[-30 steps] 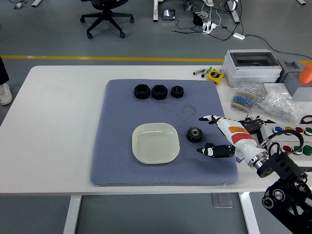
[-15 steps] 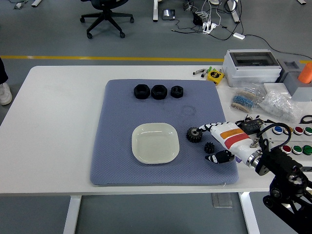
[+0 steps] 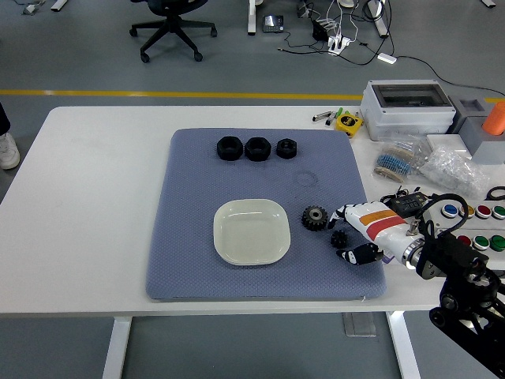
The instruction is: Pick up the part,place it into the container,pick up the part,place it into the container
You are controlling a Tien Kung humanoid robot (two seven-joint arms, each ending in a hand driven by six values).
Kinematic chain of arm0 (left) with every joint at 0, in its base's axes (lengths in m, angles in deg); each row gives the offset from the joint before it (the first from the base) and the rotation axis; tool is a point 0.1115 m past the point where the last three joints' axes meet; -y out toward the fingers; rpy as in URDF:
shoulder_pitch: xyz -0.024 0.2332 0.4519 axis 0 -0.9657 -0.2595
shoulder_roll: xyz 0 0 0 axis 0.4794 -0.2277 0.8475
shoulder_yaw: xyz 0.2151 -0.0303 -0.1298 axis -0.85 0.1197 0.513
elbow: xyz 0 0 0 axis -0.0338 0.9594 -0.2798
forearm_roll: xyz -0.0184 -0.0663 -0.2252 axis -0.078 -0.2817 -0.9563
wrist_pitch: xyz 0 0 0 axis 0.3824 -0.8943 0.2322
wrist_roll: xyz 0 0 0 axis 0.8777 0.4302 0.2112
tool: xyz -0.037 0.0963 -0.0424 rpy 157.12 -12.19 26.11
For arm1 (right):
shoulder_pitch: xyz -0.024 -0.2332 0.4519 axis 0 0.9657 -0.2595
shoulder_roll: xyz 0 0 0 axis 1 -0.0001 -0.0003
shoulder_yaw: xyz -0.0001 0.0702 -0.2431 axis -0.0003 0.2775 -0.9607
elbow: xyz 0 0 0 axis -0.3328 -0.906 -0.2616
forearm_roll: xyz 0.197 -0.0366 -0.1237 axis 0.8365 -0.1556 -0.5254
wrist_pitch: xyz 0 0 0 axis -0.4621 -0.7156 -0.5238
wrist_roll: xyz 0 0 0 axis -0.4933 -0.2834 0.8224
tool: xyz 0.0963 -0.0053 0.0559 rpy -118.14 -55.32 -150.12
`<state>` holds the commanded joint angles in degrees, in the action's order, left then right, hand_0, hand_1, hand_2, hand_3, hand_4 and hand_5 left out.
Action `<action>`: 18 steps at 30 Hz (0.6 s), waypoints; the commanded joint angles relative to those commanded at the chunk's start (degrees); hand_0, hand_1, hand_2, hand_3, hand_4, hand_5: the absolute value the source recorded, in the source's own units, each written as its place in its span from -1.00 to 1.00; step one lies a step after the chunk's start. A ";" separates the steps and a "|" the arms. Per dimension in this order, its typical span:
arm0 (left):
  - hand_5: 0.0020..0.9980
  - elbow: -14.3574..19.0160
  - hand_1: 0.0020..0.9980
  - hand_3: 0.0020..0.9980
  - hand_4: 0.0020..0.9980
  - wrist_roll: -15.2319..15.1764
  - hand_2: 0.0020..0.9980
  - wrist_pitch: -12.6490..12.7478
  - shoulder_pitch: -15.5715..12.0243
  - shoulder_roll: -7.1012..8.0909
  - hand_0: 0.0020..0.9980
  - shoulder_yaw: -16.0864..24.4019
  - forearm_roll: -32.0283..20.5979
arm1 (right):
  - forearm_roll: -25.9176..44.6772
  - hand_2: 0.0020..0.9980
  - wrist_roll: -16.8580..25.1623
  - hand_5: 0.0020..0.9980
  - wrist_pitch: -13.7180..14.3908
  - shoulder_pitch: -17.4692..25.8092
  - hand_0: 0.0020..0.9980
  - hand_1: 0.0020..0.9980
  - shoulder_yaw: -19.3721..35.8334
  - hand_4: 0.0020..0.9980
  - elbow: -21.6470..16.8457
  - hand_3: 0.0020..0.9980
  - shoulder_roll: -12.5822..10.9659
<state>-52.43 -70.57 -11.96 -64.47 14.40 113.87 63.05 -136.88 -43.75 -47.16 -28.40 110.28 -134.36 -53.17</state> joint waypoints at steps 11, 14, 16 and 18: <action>0.44 0.00 0.11 -0.05 1.00 0.24 0.17 -0.01 -0.23 0.00 -0.13 1.67 1.87 | 0.51 0.25 0.00 -0.57 -0.71 -0.34 0.14 0.21 0.10 0.48 1.51 0.11 -0.15; 0.44 0.00 0.11 -0.05 1.00 0.34 0.17 0.02 -0.29 0.00 -0.13 2.08 2.34 | 0.52 0.25 0.09 -0.57 -1.52 -0.35 0.14 0.21 0.11 0.48 1.50 0.11 -0.21; 0.45 0.00 0.10 -0.05 1.00 0.35 0.17 0.00 -0.32 0.00 -0.13 2.25 2.58 | 0.59 0.13 0.17 -0.60 -1.73 -0.34 0.05 0.08 0.23 0.48 1.42 0.06 -0.23; 0.45 0.00 0.10 -0.05 1.00 0.34 0.17 -0.02 -0.30 0.00 -0.13 2.35 2.70 | 0.72 0.13 0.29 -0.60 -1.74 -0.40 0.05 0.08 0.30 0.48 1.25 0.06 -0.31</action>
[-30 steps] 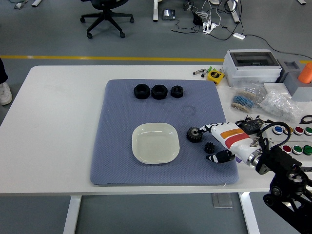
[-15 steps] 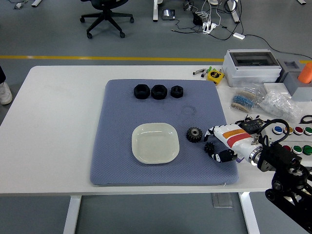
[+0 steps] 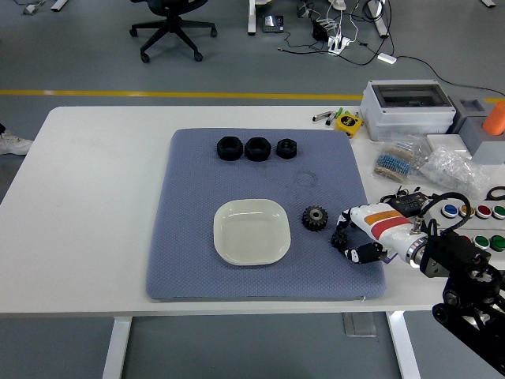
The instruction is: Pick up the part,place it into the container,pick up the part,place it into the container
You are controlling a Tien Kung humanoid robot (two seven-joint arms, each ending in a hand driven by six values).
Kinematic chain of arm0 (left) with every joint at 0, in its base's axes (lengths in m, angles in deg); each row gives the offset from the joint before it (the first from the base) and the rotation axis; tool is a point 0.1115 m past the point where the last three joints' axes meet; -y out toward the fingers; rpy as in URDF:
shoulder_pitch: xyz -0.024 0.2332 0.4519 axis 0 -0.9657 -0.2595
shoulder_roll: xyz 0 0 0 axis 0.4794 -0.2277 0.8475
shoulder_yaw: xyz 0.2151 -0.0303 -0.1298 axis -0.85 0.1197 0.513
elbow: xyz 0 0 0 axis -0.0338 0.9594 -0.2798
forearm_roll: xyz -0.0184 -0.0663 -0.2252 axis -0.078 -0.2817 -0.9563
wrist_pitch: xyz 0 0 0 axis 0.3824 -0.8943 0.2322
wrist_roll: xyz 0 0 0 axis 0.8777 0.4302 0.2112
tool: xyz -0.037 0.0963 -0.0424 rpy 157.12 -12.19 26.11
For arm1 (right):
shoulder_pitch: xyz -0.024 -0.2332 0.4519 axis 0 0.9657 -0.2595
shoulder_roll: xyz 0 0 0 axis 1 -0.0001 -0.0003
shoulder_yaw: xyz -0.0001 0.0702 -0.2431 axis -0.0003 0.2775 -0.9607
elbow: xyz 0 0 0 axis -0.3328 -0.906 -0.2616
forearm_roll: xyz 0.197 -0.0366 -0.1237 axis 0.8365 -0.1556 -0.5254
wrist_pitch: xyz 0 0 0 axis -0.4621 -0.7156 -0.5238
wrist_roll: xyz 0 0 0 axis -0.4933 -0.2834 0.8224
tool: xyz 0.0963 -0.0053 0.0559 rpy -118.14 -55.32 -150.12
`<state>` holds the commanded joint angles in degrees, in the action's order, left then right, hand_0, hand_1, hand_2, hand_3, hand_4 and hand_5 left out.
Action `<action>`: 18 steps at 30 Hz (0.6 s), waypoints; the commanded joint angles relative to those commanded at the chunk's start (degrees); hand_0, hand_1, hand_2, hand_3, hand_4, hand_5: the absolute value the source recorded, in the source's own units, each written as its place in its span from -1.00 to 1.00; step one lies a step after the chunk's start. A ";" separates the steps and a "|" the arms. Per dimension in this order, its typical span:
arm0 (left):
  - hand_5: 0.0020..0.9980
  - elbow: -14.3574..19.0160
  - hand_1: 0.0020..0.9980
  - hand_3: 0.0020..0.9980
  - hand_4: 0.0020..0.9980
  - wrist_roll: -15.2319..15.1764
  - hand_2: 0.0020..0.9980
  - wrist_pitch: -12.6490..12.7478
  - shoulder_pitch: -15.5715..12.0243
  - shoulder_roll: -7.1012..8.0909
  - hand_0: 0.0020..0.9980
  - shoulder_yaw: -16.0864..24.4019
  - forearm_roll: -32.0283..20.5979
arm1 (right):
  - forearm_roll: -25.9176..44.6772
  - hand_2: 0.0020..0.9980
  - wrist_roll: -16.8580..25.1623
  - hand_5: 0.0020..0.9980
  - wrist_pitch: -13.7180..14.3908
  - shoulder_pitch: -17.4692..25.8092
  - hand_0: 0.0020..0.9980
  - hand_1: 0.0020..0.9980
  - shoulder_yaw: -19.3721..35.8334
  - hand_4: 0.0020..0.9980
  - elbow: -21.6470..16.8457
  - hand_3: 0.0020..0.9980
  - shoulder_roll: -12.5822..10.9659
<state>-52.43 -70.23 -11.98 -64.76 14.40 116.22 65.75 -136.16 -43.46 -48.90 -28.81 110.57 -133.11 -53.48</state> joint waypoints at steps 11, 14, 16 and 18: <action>0.47 0.00 0.10 -0.05 1.00 -0.24 0.17 -0.07 0.32 0.00 -0.15 -0.16 -0.34 | 0.41 -0.03 0.35 -0.53 0.74 -0.32 -0.04 -0.09 0.35 0.44 -0.26 0.01 -0.26; 0.47 0.00 0.10 -0.05 1.00 -0.30 0.17 -0.07 0.43 0.00 -0.15 -0.03 -0.20 | 0.59 -0.03 0.37 -0.53 0.57 -0.35 -0.04 -0.09 0.58 0.44 -0.25 0.01 -0.23; 0.48 0.00 0.10 -0.05 1.00 -0.32 0.17 -0.07 0.47 0.00 -0.15 0.02 -0.10 | 0.82 -0.06 0.34 -0.49 0.52 -0.31 -0.16 -0.12 0.74 0.43 -0.37 0.00 -0.23; 0.48 0.00 0.10 -0.05 1.00 -0.34 0.17 -0.05 0.51 0.00 -0.15 0.09 -0.03 | 1.27 -0.06 0.40 -0.49 0.72 -0.27 -0.16 -0.12 0.90 0.43 -0.72 0.00 -0.25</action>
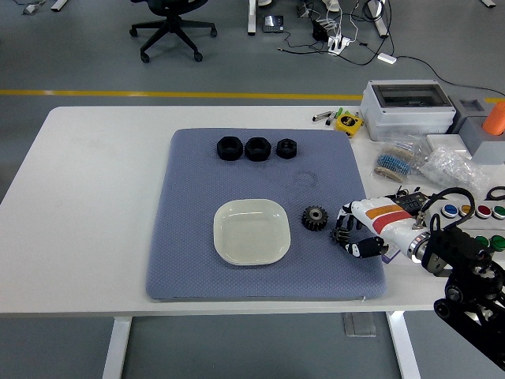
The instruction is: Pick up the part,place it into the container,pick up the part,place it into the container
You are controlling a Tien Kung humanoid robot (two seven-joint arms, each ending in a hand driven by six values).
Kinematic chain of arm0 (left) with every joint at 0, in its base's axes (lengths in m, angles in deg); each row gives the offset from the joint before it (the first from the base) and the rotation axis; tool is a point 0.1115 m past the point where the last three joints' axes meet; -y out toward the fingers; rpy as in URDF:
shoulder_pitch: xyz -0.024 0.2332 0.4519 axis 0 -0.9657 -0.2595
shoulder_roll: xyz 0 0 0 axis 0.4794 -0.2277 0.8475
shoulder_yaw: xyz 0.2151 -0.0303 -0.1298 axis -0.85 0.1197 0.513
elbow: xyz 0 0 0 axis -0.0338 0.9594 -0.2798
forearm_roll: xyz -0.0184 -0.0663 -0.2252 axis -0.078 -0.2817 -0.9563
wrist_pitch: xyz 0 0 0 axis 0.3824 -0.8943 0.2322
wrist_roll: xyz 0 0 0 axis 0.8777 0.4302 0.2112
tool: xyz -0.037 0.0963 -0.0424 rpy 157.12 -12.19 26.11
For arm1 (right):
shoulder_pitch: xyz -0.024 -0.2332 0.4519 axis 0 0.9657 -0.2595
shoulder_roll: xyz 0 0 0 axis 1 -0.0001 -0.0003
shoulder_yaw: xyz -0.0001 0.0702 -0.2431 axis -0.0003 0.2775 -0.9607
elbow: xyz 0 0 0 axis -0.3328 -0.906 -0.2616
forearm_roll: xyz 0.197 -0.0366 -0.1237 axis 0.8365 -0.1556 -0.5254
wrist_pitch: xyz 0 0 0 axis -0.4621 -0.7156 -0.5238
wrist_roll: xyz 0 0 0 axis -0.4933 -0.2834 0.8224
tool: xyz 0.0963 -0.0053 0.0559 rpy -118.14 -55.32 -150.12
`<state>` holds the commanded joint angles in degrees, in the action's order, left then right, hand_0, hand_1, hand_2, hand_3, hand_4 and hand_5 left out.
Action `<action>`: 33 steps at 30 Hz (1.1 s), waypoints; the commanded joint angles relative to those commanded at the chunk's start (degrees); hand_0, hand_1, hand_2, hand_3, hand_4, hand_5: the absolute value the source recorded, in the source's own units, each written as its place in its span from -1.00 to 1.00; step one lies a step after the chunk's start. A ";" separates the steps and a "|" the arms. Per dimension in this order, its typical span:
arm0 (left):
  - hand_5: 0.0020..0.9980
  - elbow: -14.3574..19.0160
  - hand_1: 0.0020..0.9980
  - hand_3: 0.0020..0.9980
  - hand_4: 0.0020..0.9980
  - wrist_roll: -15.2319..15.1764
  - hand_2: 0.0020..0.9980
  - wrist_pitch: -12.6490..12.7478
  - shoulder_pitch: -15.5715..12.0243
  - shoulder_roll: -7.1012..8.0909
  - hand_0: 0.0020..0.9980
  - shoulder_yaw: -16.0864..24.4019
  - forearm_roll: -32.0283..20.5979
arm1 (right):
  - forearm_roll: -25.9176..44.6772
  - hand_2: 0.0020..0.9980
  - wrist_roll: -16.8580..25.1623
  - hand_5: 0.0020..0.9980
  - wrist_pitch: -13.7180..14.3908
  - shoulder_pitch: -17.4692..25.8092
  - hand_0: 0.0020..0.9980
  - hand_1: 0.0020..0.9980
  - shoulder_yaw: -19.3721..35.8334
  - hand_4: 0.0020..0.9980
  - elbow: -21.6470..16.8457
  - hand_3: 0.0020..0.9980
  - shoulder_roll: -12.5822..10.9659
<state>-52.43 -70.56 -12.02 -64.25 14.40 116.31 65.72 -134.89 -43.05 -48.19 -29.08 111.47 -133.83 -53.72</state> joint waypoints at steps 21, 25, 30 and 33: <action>0.49 0.00 0.10 -0.05 1.00 -0.09 0.16 -0.07 -0.42 0.00 -0.16 -0.25 0.20 | 2.86 -0.06 1.04 -0.45 1.29 -5.72 -0.20 -0.13 -4.07 0.42 -6.44 0.00 6.69; 0.50 0.00 0.09 -0.05 1.00 0.01 0.16 -0.07 -0.57 0.00 -0.17 -0.18 0.55 | 4.46 0.07 3.12 -0.33 -1.35 -9.27 0.00 0.02 -6.56 0.63 -3.42 0.05 10.17; 0.50 0.00 0.09 -0.06 1.00 0.00 0.15 0.00 -0.58 0.00 -0.18 -0.22 0.71 | 3.49 0.43 4.15 -0.13 -4.47 -12.16 0.23 0.31 -8.65 0.99 -0.34 0.43 12.99; 0.50 0.00 0.09 -0.06 1.00 -0.08 0.15 0.02 -0.57 0.00 -0.18 -0.38 0.65 | 3.00 0.43 4.86 -0.13 -4.54 -13.06 0.23 0.31 -8.49 0.99 1.07 0.43 13.74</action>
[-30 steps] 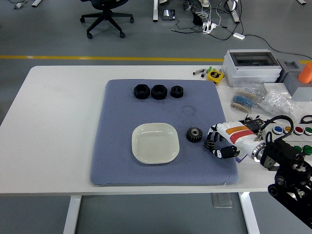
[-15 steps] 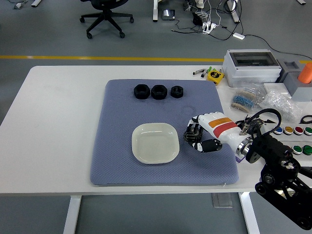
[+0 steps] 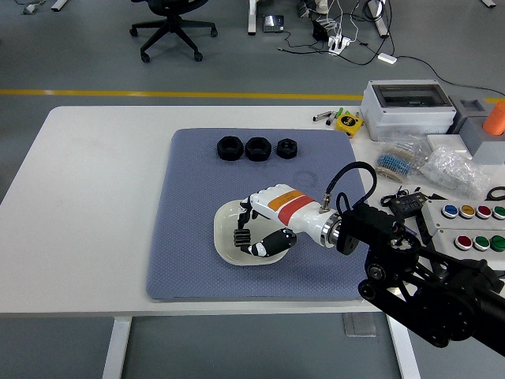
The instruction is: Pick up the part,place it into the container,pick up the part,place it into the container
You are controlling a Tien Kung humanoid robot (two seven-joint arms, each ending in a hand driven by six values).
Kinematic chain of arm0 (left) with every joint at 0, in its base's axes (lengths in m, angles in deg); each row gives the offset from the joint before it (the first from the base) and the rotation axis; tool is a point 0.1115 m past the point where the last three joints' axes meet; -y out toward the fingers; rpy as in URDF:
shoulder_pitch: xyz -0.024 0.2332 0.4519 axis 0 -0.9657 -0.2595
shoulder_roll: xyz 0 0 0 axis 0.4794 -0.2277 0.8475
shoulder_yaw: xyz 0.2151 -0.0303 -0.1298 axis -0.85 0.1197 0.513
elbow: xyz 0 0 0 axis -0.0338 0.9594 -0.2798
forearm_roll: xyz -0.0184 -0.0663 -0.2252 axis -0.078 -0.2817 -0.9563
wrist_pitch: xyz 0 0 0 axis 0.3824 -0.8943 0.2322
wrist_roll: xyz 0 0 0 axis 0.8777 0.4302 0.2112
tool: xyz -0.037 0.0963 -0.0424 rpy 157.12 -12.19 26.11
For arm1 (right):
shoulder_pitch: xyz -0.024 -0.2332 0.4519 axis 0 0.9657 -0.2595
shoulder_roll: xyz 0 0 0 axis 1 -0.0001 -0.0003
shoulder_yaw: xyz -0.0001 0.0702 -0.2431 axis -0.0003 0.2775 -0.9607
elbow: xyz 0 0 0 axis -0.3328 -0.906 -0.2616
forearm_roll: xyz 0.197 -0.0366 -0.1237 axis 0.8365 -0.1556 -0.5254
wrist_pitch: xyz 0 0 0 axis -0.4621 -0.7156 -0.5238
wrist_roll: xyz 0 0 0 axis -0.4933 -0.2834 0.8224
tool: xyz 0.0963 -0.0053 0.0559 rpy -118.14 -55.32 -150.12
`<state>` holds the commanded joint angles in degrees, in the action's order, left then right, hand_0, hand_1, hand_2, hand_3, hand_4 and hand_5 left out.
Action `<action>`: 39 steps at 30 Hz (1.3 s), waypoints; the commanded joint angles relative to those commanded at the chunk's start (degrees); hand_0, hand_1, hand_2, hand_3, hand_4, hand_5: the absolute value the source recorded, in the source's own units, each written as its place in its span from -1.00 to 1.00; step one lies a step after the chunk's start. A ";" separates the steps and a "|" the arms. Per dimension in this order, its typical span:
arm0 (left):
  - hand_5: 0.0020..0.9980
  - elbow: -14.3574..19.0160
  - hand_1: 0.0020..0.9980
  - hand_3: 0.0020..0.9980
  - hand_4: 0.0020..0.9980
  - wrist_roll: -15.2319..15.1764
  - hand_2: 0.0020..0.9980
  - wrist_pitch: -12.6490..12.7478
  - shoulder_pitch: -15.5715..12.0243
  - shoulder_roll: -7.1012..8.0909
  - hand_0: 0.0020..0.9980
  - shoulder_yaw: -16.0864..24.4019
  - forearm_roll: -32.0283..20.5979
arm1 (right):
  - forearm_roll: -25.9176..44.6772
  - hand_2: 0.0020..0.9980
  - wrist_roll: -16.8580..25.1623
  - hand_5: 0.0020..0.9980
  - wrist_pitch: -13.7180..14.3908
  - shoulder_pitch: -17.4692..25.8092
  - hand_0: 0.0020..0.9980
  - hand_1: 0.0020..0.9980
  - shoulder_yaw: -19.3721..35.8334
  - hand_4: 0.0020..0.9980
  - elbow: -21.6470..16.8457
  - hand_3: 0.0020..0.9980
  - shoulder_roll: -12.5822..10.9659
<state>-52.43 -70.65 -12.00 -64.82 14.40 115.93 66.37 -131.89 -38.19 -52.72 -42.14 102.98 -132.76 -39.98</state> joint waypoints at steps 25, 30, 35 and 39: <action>0.51 0.00 0.08 -0.06 1.00 0.12 0.15 0.09 -0.32 0.00 -0.21 0.11 0.21 | -3.44 0.50 -0.16 -0.05 -1.20 -0.16 0.38 0.41 6.35 1.00 8.39 0.54 -6.27; 0.51 0.00 0.08 -0.06 1.00 0.30 0.15 0.12 -0.47 0.00 -0.21 0.08 0.39 | -1.74 0.50 0.51 -0.05 -1.89 -0.57 0.38 0.41 4.68 1.00 12.90 0.54 -5.75; 0.51 0.00 0.08 -0.07 1.00 0.43 0.14 0.36 -0.54 0.00 -0.20 0.12 0.48 | 0.28 0.49 1.19 -0.08 -1.50 -1.13 0.37 0.40 3.03 1.00 16.18 0.50 -4.88; 0.51 0.00 0.08 -0.06 1.00 0.45 0.15 0.51 -0.55 0.00 -0.20 0.36 0.74 | 1.97 0.45 1.77 -0.09 -0.53 -1.73 0.26 0.34 2.19 1.00 18.67 0.41 -4.15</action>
<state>-52.43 -70.20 -11.49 -65.37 14.40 116.30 67.11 -129.91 -36.42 -53.25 -43.87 105.17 -114.09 -44.14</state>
